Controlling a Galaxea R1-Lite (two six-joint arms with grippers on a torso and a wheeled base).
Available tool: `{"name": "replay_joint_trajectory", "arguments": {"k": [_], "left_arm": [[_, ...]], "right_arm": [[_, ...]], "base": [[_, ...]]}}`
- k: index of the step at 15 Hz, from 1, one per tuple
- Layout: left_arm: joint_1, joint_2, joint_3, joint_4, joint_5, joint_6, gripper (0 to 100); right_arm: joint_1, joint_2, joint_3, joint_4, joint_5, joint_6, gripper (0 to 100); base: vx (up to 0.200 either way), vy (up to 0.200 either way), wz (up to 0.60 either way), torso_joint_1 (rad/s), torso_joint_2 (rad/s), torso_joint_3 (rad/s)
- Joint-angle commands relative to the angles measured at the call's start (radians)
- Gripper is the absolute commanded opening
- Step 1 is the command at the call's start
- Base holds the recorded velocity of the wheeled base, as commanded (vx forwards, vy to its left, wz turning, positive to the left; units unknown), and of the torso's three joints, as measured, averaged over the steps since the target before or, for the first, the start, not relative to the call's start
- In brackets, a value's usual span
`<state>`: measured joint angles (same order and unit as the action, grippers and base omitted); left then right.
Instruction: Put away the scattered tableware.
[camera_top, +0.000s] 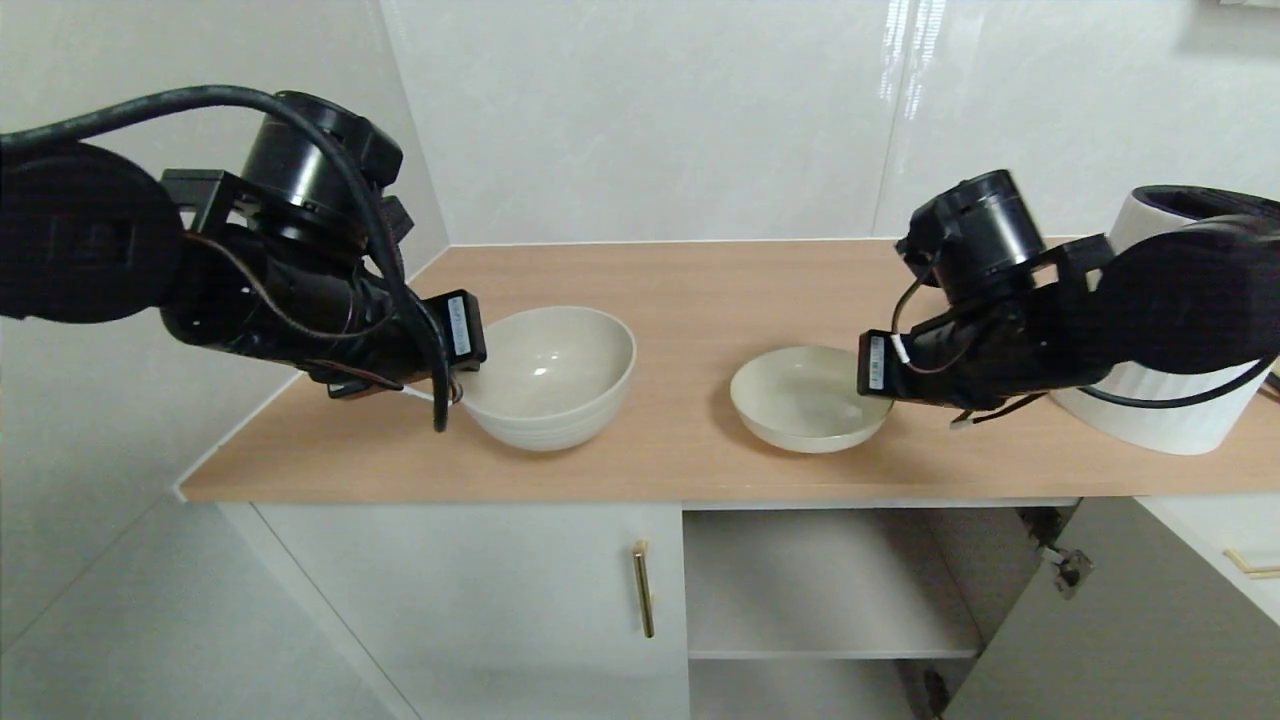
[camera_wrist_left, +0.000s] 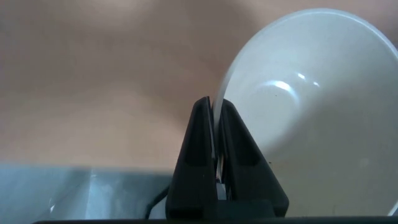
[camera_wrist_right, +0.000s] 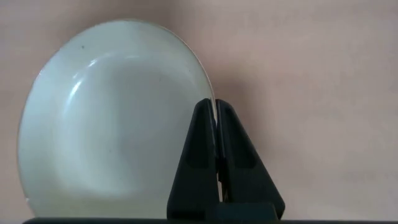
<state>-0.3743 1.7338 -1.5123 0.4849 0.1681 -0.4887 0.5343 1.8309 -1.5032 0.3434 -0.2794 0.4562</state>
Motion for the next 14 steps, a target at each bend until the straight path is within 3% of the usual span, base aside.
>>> {"name": "replay_joint_trajectory", "arguments": {"k": [1,2,8,10,14], "left_arm": [[-0.034,-0.149,0.130,-0.048,-0.002,0.007,0],[-0.038,-0.183,0.170,-0.060,-0.002,0.007,0],[-0.075,-0.422,0.425,-0.062,0.001,0.006,0],[-0.080,-0.435,0.451,-0.062,0.001,0.006,0],[-0.080,-0.424,0.458,-0.062,0.001,0.006,0]], "right_arm": [[0.000,-0.191,0.044,0.083,0.131,0.010,0],[-0.005,-0.226,0.086,0.085,0.172,0.009,0],[0.059,-0.495,0.380,0.080,0.174,-0.001,0],[0.055,-0.521,0.442,0.065,0.174,-0.002,0],[0.016,-0.518,0.478,0.057,0.169,-0.067,0]], "base": [[0.000,0.000,0.00,0.000,0.00,0.000],[0.000,0.000,0.00,0.000,0.00,0.000],[0.000,0.000,0.00,0.000,0.00,0.000],[0.000,0.000,0.00,0.000,0.00,0.000],[-0.150,0.000,0.00,0.003,0.00,0.001]]}}
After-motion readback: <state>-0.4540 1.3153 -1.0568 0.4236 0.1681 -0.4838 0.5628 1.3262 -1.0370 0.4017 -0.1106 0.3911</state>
